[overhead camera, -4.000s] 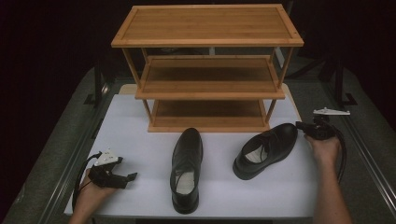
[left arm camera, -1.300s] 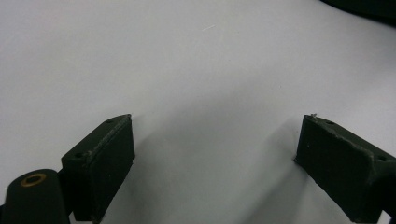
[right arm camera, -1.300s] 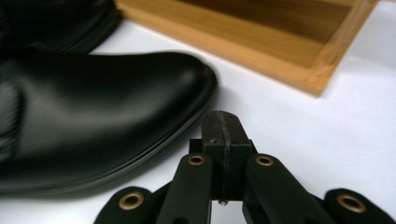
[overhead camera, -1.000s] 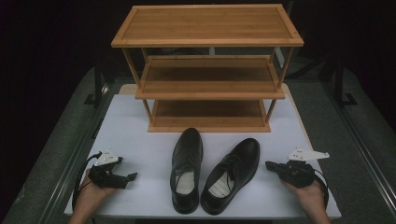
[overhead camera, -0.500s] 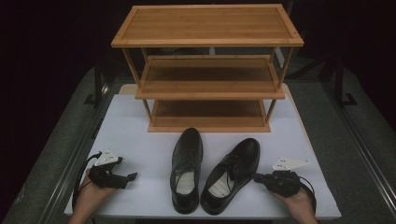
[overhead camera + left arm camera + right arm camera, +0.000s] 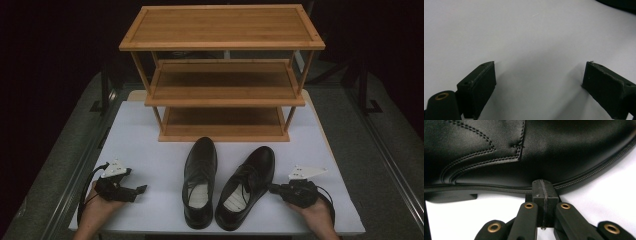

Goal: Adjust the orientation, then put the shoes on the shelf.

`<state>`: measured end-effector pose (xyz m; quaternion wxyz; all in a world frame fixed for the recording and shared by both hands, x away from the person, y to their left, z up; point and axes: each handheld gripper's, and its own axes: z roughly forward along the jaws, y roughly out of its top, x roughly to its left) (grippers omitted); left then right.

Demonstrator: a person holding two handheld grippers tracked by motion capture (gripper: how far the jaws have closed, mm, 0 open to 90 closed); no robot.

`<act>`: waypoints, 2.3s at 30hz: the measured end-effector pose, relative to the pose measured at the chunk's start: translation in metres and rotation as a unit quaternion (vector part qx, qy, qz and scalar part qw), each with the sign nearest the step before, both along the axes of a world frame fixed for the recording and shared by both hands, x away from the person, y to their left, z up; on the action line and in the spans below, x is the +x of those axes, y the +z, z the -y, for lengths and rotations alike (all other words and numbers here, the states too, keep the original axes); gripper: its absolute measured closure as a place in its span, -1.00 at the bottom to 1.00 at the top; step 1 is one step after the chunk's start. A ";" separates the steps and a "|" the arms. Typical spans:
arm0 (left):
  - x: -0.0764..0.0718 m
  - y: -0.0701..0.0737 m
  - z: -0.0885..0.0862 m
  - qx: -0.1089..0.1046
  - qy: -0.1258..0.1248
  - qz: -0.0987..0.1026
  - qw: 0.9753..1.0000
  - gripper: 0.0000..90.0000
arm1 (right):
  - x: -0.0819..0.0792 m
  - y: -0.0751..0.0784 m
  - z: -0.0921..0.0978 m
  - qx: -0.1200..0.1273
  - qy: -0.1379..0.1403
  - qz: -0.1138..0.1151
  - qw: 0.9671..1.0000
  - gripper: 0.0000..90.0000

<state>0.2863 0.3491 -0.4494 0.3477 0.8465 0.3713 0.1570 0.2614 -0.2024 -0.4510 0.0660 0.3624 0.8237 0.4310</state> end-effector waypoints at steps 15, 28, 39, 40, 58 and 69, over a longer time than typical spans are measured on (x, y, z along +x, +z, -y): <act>0.000 0.000 0.000 0.000 0.000 0.000 1.000 -0.76 | 0.031 0.003 -0.026 -0.019 0.025 0.003 1.000 1.00; 0.000 0.000 0.000 -0.001 0.000 0.000 1.000 -0.76 | 0.048 0.004 -0.046 -0.024 0.033 0.008 0.999 1.00; 0.000 0.000 0.000 -0.001 0.000 0.000 1.000 -0.76 | 0.038 0.008 -0.047 -0.018 0.038 0.010 0.999 1.00; 0.000 0.000 0.000 -0.001 0.000 0.001 1.000 -0.76 | 0.034 0.010 -0.046 -0.020 0.042 0.014 0.999 1.00; 0.000 0.001 0.000 0.001 0.000 0.001 1.000 -0.76 | 0.015 0.014 -0.019 -0.016 -0.008 0.023 1.000 0.11; -0.002 0.008 0.018 -0.016 -0.016 0.002 1.000 -0.70 | 0.016 0.011 -0.011 -0.035 -0.029 0.027 0.999 -0.19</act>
